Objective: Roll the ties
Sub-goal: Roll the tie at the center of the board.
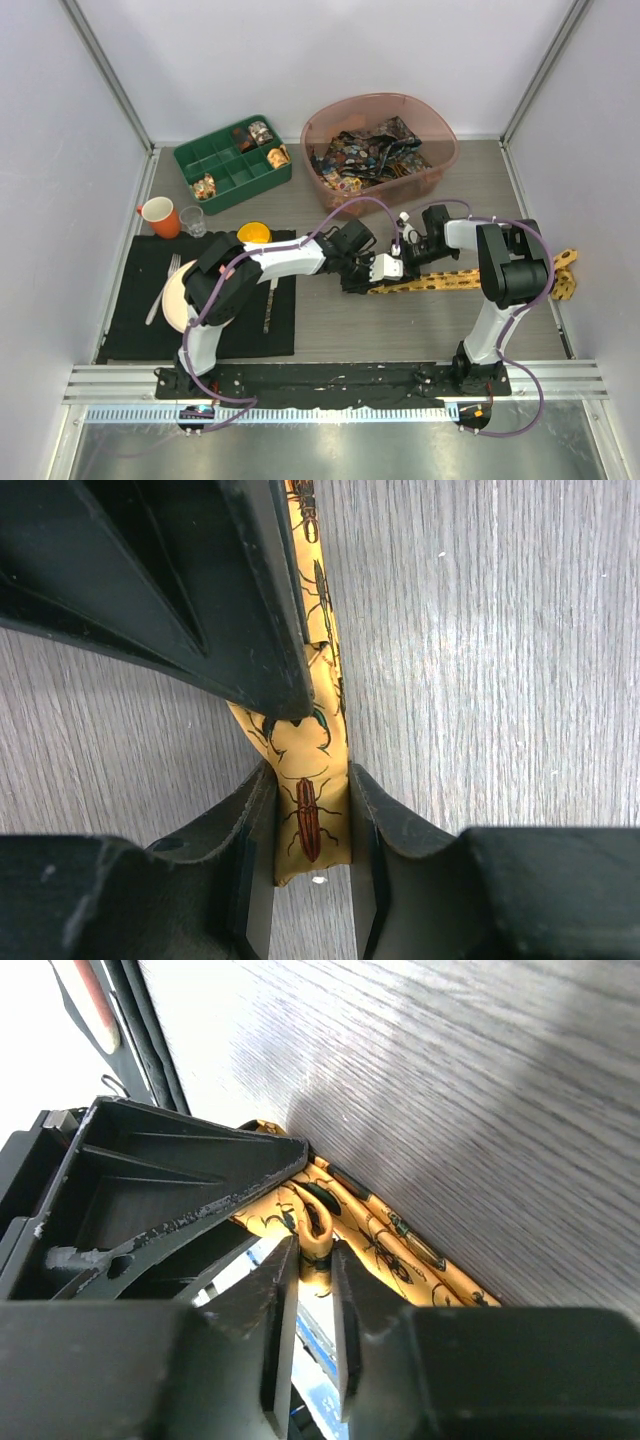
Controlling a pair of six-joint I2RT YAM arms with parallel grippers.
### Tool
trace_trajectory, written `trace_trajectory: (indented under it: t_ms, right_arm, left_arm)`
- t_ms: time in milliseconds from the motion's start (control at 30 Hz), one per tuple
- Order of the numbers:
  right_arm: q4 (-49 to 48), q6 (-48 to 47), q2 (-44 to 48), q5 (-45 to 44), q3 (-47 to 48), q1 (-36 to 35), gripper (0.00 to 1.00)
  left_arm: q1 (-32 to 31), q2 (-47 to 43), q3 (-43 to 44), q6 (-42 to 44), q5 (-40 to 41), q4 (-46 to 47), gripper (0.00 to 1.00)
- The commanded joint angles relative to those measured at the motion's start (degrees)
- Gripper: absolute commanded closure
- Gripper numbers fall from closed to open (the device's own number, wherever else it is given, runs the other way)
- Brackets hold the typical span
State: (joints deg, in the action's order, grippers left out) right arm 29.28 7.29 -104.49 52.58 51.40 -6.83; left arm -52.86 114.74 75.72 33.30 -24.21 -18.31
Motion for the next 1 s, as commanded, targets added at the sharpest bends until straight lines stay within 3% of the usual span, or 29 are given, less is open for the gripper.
trace_trajectory:
  t_ms: [0, 67, 133, 167, 200, 300, 500, 700, 867, 967]
  right_arm:
    - [1.13, -0.26, 2.53, -0.98, 1.95, 0.24, 0.81]
    - [1.05, -0.96, 2.10, -1.60, 1.78, 0.24, 0.93]
    - [1.13, -1.57, 1.83, -4.14, 1.51, 0.24, 0.99]
    - [1.13, -2.27, 1.66, -5.19, 1.43, 0.24, 0.99]
    - [1.13, -2.54, 1.05, -6.60, 1.08, 0.24, 0.99]
    - [0.70, -3.07, -0.36, -7.92, 0.46, 0.15, 0.99]
    - [-0.80, -2.81, -1.51, -8.37, -0.24, 0.15, 0.99]
    - [-1.33, -2.54, -1.86, -8.63, -0.42, 0.24, 0.99]
    - [-1.50, -2.11, -2.21, -9.33, -0.42, 0.15, 0.99]
    - [-1.68, -1.93, -2.47, -9.51, -0.33, 0.15, 0.99]
  left_arm:
    - [0.48, 0.22, -1.72, 1.15, 2.59, -6.13, 0.67]
    - [0.48, 0.05, -1.89, 1.15, 2.32, -6.22, 0.67]
    - [0.48, -0.56, -2.25, 0.98, 1.89, -6.04, 0.61]
    - [0.83, -1.00, -2.51, -0.07, 1.45, -5.69, 0.55]
    - [1.18, -1.44, -3.21, -0.95, 0.83, -4.73, 0.42]
    - [2.85, -4.34, -5.75, -4.02, -1.37, -0.88, 0.33]
    - [3.91, -7.78, -10.50, -7.89, -2.69, 7.92, 0.33]
    - [3.82, -5.50, -8.76, -12.73, -3.39, 12.94, 0.34]
    - [3.82, -6.63, -8.13, -13.43, -6.02, 14.61, 0.57]
    - [3.12, -7.42, -6.91, -14.57, -7.52, 14.97, 0.60]
